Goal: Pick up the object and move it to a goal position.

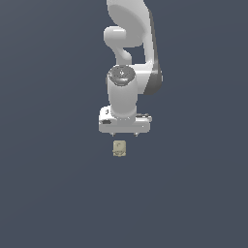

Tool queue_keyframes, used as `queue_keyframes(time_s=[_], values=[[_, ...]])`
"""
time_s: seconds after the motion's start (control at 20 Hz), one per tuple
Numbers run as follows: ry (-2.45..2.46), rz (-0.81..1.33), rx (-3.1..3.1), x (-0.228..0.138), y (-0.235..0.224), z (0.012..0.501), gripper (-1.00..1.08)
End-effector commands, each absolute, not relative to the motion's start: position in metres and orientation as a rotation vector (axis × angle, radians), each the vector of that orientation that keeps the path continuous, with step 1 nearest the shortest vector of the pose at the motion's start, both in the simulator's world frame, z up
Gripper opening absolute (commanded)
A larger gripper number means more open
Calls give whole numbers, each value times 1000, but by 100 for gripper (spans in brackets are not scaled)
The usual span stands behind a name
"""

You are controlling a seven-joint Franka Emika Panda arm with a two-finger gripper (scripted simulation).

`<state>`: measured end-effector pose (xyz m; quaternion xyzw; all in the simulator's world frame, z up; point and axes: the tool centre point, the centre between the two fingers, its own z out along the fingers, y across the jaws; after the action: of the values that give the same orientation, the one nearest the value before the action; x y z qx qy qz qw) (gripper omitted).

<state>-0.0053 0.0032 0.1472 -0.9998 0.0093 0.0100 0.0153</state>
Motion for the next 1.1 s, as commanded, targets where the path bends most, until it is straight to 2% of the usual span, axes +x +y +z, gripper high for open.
queue_keyframes(time_s=[0.0, 0.75, 1.05], values=[[29, 31, -3111, -5, 3, 147, 100], [41, 48, -3109, -12, -15, 149, 100], [21, 36, -3118, -7, -17, 134, 100]])
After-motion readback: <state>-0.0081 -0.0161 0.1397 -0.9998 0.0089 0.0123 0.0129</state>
